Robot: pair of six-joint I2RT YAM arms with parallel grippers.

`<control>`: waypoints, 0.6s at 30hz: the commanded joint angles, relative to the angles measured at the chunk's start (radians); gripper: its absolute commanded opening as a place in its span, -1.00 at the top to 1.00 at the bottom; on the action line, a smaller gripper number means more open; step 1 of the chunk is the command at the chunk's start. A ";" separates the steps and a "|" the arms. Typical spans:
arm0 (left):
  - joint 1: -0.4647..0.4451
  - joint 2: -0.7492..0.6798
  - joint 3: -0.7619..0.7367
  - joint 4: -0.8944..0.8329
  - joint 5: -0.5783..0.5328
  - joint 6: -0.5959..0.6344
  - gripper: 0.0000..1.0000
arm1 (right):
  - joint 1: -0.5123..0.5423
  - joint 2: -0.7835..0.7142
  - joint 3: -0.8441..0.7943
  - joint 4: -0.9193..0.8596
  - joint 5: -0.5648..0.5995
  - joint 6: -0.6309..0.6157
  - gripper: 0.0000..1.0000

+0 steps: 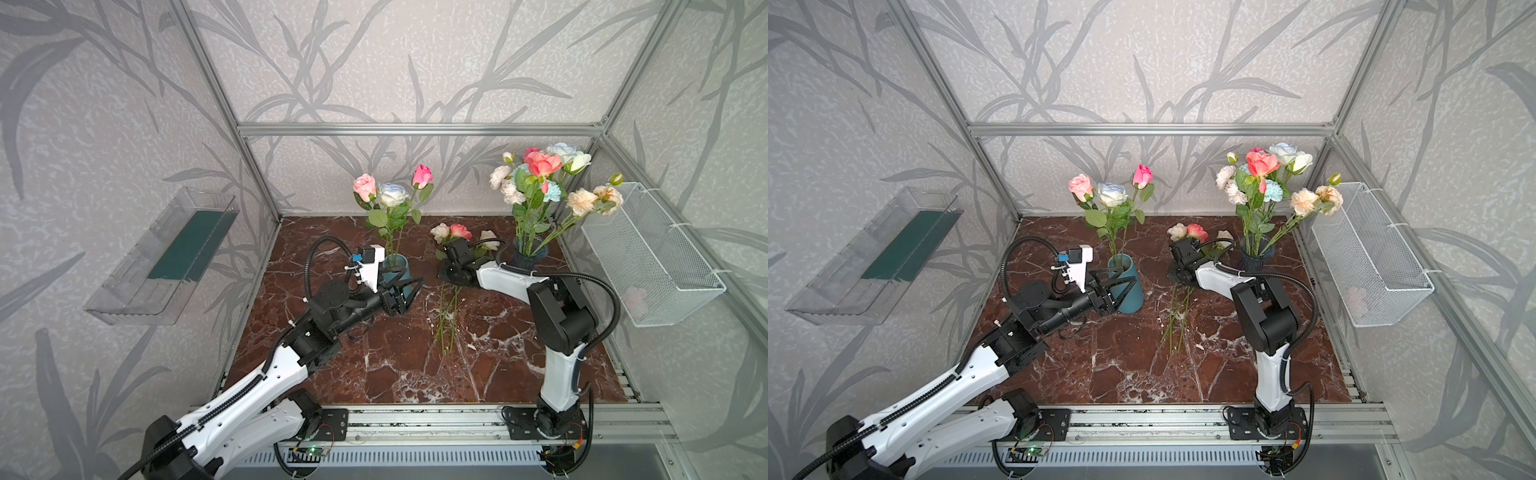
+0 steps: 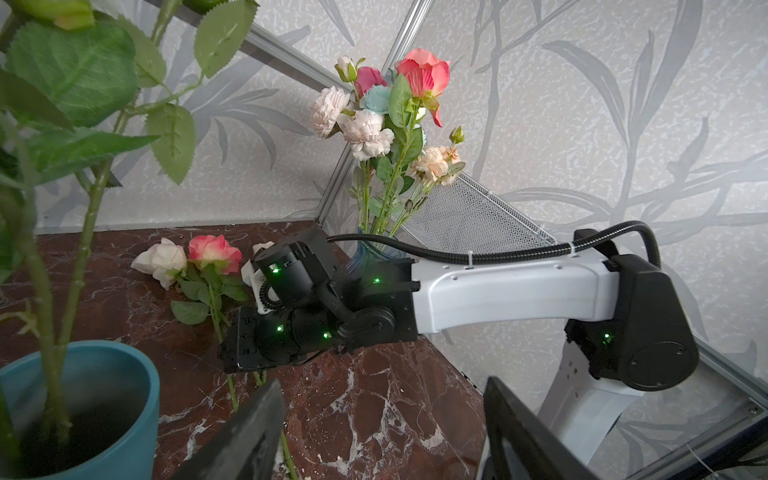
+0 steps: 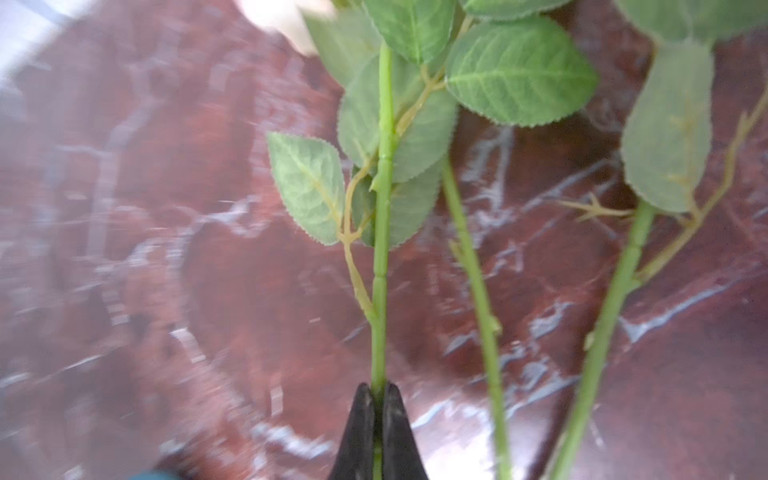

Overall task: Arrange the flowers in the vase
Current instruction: 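Grasp a pink rose stem with the right gripper and lift it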

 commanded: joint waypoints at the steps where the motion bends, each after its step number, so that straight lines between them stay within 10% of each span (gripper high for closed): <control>1: 0.001 -0.020 0.012 -0.005 -0.014 0.020 -0.53 | 0.027 -0.100 -0.037 0.187 -0.056 -0.019 1.00; 18: 0.026 -0.093 0.012 -0.048 -0.102 0.092 -0.54 | 0.164 -0.511 -0.271 0.400 0.108 -0.188 1.00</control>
